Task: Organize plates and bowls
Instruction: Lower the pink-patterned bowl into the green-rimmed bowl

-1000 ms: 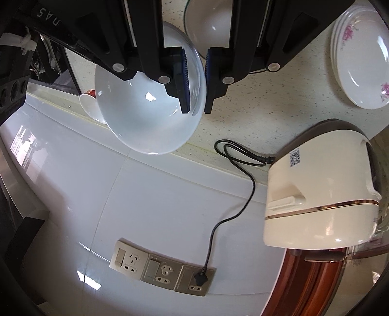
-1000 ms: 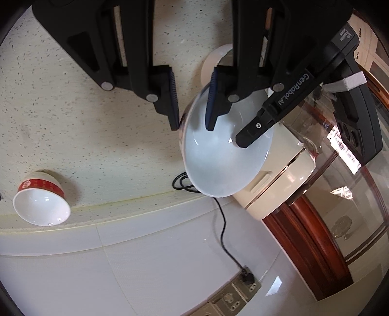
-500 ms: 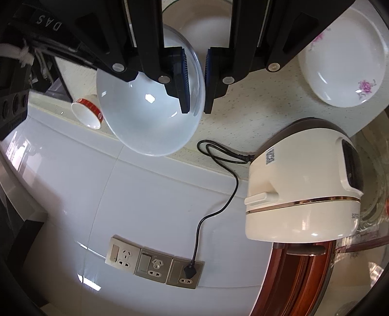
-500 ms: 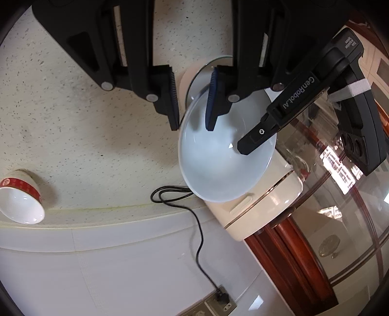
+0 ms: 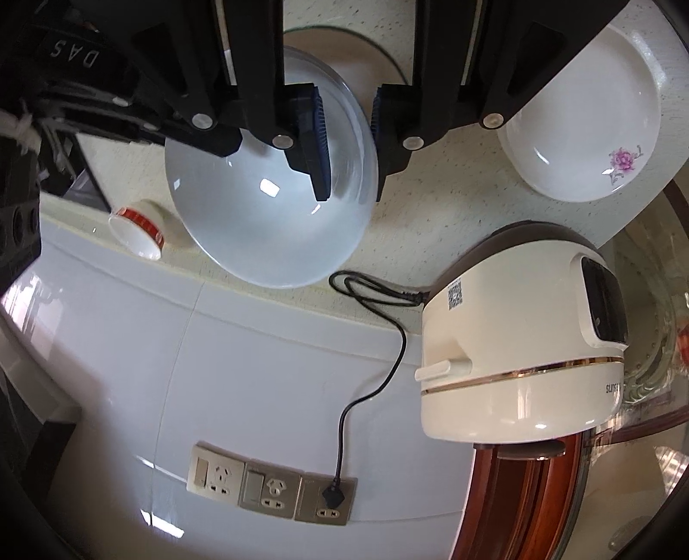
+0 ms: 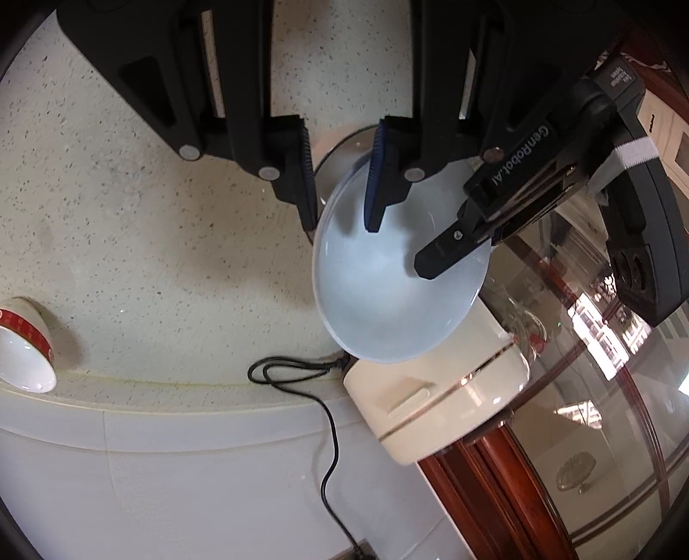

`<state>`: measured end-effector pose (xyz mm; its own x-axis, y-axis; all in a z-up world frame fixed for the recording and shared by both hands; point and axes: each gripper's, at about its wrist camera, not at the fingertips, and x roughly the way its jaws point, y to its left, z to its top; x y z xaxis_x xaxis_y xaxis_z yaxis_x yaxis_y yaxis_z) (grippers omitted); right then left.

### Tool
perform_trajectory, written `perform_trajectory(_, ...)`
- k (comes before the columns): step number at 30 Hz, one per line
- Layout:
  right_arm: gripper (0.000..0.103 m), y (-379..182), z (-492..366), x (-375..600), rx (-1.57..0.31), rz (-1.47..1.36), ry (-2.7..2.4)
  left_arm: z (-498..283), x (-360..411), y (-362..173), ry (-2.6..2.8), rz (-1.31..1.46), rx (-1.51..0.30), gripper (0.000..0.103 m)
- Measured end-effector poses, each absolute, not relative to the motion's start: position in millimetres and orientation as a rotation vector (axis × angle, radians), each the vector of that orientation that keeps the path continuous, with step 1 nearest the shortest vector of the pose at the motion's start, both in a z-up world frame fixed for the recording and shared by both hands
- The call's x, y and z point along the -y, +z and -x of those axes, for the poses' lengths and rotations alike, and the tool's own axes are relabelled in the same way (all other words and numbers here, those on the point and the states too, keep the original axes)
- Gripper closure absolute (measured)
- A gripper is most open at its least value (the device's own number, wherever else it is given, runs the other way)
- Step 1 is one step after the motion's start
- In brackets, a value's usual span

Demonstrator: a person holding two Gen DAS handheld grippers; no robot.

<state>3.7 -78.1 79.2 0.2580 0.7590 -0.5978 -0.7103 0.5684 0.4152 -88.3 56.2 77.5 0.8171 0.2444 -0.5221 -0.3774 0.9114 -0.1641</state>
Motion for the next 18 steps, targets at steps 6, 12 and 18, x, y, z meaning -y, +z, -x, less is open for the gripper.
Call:
perform_trajectory(6, 0.077, 72.3, -0.9, 70.6, -0.877, -0.015, 0.989, 87.6, -61.3, 65.7, 0.349, 0.264, -0.552, 0.087)
perform_trajectory(12, 0.076, 69.3, -0.4, 68.3, -0.888, 0.009, 0.974, 82.5, -64.8, 50.7, 0.359, 0.261, -0.602, 0.087)
perform_trajectory(18, 0.075, 67.6, -0.2, 65.2, -0.893, 0.035, 0.957, 80.8, -64.6, 45.9, 0.358, 0.249, -0.612, 0.086)
